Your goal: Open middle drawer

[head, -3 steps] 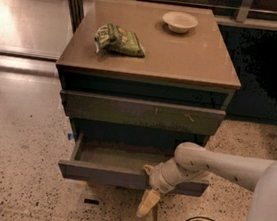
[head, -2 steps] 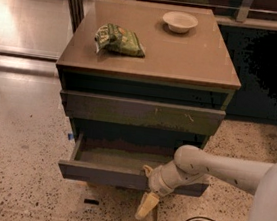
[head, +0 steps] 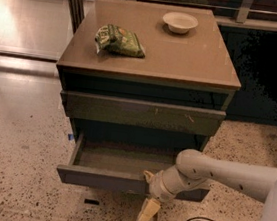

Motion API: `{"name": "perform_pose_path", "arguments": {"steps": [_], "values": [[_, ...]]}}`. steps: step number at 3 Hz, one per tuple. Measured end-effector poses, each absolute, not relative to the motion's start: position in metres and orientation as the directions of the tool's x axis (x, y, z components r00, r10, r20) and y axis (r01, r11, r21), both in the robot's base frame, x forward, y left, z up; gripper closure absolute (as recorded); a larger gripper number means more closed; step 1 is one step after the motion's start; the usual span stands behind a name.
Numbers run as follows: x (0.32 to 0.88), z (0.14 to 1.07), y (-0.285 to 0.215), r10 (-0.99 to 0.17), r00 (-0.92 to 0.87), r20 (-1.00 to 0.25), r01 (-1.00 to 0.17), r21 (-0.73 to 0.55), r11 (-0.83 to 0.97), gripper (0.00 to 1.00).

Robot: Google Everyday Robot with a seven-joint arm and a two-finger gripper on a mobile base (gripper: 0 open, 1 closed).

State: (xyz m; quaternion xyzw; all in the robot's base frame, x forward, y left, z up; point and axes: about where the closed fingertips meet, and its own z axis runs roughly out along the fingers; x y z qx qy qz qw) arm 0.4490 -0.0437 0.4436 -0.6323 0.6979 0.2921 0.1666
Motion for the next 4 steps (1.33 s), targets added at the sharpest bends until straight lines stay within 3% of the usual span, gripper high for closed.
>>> {"name": "perform_pose_path", "arguments": {"steps": [1,4], "values": [[0.413,0.461,-0.044,-0.781,-0.168,-0.601,-0.973,0.227,0.034,0.00],[0.438,0.473,-0.036,-0.796,-0.118,-0.593,-0.982,0.188,0.005,0.00]]}}
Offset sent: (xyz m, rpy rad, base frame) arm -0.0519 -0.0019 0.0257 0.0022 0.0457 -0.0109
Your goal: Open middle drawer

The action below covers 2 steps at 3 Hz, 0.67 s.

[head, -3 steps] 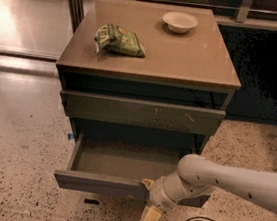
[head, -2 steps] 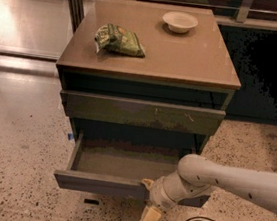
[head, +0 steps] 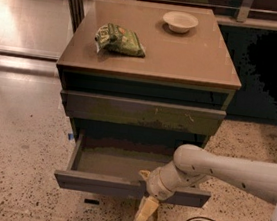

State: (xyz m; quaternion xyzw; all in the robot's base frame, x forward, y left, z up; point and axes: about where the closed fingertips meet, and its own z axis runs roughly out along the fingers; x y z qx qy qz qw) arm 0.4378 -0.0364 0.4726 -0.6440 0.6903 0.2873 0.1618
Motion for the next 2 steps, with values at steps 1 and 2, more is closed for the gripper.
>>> {"name": "perform_pose_path", "arguments": {"steps": [1,2], "values": [[0.437,0.459,-0.030,-0.800,-0.128,-0.586,-0.971,0.239,-0.019,0.00],[0.422,0.442,-0.029,-0.799,-0.158,-0.580,-0.954,0.299,-0.029,0.00]]}}
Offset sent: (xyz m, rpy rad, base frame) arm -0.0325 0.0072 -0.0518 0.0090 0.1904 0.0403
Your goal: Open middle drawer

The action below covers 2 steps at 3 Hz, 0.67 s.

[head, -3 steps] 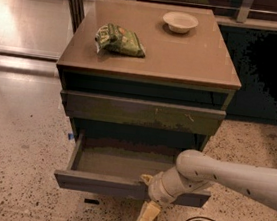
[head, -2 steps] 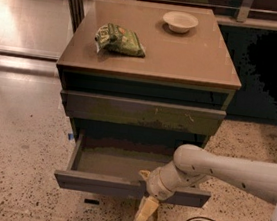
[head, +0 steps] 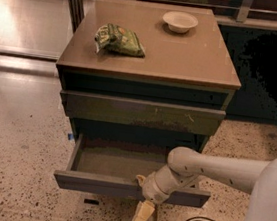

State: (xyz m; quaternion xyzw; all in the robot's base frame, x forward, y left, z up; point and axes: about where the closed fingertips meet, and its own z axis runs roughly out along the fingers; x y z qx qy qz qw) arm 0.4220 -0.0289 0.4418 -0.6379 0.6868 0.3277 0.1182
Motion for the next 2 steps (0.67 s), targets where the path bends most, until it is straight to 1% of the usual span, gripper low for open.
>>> {"name": "perform_pose_path", "arguments": {"steps": [1,2], "values": [[0.422,0.445,-0.029,-0.799,-0.158,-0.581,-0.954,0.299,-0.028,0.00],[0.377,0.474,-0.032,-0.774,-0.218,-0.595,-0.943,0.334,0.008,0.00]]}}
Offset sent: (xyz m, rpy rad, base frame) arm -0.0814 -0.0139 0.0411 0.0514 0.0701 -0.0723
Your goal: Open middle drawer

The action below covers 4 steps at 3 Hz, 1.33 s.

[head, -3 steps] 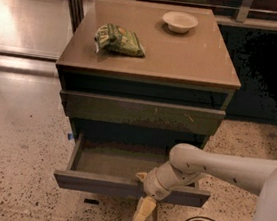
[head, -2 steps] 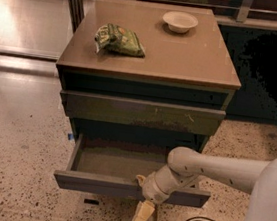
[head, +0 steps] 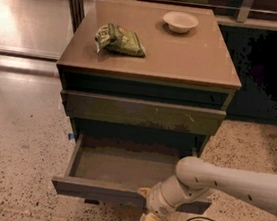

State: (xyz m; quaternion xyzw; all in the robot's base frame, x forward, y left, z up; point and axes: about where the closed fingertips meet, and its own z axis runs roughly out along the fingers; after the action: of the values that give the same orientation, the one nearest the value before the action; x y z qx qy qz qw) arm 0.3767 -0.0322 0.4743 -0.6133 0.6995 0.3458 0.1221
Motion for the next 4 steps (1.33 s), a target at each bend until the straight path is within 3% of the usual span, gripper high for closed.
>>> {"name": "perform_pose_path", "arguments": {"steps": [3,4], "values": [[0.410,0.475,-0.033,-0.784,-0.172,-0.596,-0.954,0.300,-0.019,0.00],[0.410,0.452,-0.030,-0.788,-0.188,-0.587,-0.936,0.350,-0.037,0.00]]}}
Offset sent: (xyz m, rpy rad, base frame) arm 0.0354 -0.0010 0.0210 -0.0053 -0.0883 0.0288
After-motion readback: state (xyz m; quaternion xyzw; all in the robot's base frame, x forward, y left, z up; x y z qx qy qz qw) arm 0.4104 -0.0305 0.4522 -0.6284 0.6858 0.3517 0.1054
